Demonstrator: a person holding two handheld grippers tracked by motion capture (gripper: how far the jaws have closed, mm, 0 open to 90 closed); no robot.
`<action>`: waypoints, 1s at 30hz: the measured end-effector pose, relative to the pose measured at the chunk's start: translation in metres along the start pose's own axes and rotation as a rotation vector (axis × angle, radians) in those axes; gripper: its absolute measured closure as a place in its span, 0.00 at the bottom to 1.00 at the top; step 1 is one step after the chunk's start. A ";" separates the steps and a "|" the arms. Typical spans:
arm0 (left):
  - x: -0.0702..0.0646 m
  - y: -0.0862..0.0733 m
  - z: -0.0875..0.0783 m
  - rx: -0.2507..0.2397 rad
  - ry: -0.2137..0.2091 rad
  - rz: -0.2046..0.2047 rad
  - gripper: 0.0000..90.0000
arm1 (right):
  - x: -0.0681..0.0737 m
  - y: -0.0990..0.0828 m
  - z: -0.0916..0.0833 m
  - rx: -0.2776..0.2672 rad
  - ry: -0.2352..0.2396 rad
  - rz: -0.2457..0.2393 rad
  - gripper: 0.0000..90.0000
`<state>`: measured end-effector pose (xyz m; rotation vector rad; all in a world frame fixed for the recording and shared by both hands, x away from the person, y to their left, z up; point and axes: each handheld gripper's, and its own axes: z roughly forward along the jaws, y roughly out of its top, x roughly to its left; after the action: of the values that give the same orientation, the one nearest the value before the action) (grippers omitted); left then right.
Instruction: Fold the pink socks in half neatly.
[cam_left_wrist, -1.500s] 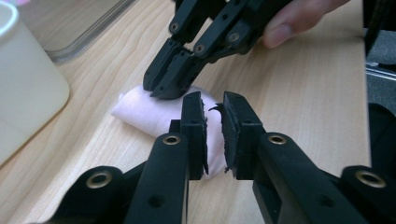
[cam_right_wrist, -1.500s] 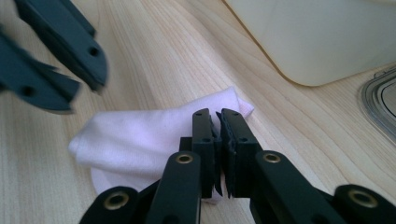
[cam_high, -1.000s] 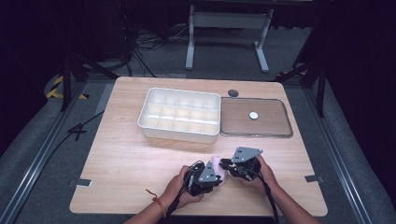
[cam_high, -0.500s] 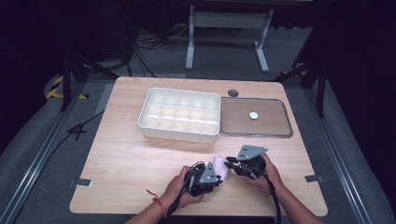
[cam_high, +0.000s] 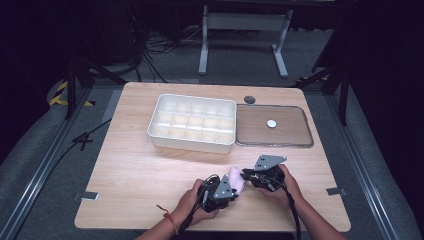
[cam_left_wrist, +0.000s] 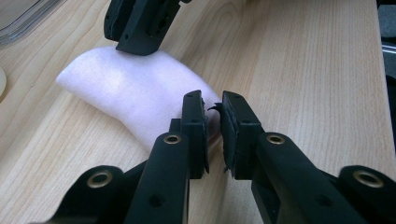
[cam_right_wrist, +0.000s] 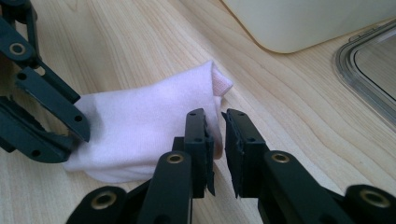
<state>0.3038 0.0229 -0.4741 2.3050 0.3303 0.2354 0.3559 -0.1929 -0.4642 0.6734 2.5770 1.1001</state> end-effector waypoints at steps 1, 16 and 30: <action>-0.001 0.000 0.001 -0.002 0.004 0.003 0.89 | 0.000 0.000 0.000 -0.002 0.001 -0.001 0.89; 0.002 -0.001 0.002 -0.001 -0.009 0.007 0.93 | 0.001 0.002 -0.005 -0.034 -0.088 -0.014 0.91; 0.001 0.004 -0.012 -0.038 -0.034 0.010 0.74 | 0.006 0.014 -0.007 -0.109 0.023 0.052 0.75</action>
<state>0.3025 0.0288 -0.4629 2.2708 0.2946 0.2056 0.3521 -0.1857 -0.4495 0.7086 2.5104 1.2611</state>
